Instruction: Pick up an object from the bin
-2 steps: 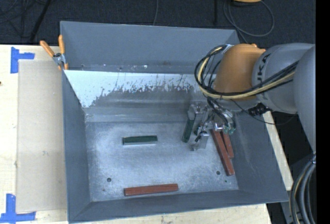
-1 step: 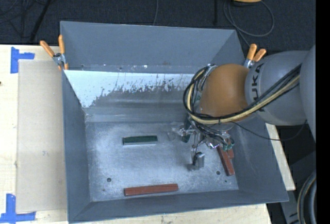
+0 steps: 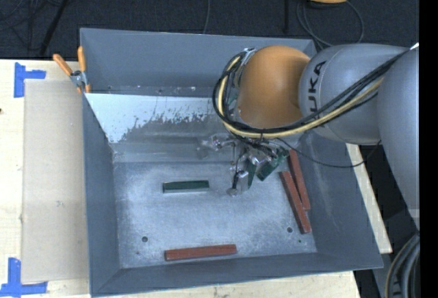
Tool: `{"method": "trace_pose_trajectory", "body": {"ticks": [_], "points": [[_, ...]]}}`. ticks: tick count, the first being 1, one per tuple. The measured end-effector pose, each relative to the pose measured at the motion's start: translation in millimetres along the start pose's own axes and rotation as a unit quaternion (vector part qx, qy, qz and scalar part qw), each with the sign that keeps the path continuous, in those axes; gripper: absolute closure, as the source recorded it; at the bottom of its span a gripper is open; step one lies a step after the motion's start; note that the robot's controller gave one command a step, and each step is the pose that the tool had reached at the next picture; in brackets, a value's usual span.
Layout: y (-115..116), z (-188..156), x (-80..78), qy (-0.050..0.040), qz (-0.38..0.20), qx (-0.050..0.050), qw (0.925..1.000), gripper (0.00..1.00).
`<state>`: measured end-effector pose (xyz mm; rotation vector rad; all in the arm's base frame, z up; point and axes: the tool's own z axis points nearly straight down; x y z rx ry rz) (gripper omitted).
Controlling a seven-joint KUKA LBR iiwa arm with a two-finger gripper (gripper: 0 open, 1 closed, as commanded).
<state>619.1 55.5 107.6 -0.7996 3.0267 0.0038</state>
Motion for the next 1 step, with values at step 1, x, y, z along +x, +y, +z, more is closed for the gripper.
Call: {"method": "trace_pose_trajectory", "body": {"ticks": [1], "points": [[46.9,38.8,-15.3,0.0066,0.043,-0.002,0.9991,0.00]]}}
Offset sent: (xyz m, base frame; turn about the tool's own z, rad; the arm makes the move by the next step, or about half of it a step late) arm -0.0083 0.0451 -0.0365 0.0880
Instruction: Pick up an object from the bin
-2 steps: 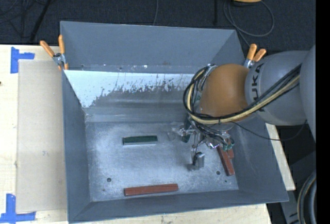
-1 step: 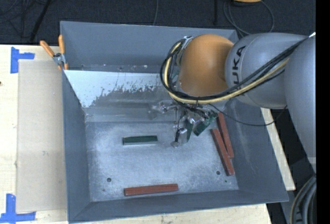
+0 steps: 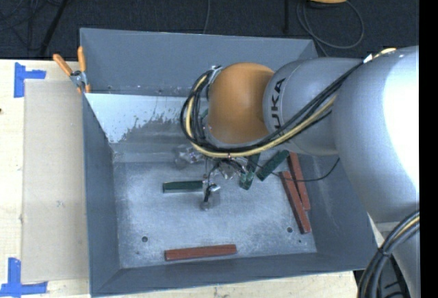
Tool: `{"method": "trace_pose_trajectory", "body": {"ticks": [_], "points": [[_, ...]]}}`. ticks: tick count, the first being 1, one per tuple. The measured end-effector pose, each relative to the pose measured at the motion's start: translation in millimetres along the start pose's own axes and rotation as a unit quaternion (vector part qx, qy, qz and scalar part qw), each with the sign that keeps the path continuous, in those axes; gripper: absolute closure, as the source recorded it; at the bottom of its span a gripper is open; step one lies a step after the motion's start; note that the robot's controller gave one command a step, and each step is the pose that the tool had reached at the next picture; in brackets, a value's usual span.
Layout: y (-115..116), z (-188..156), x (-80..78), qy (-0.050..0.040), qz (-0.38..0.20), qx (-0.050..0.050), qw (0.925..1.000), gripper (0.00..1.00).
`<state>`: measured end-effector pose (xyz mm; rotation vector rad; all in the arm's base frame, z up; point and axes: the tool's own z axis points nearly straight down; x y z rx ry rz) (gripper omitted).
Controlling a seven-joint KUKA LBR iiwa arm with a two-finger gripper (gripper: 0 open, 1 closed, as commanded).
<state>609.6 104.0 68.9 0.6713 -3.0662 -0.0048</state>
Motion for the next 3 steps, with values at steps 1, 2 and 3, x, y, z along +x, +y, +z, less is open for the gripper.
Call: {"method": "trace_pose_trajectory", "body": {"ticks": [1,2,3], "points": [[-3,-2,-0.3,-0.0012,0.000,0.002,1.0000,1.00],[-29,-152,57.3,-0.0045,0.029,0.003,0.9996,1.00],[-53,-148,36.8,-0.0029,0.032,0.002,0.9995,1.00]]}}
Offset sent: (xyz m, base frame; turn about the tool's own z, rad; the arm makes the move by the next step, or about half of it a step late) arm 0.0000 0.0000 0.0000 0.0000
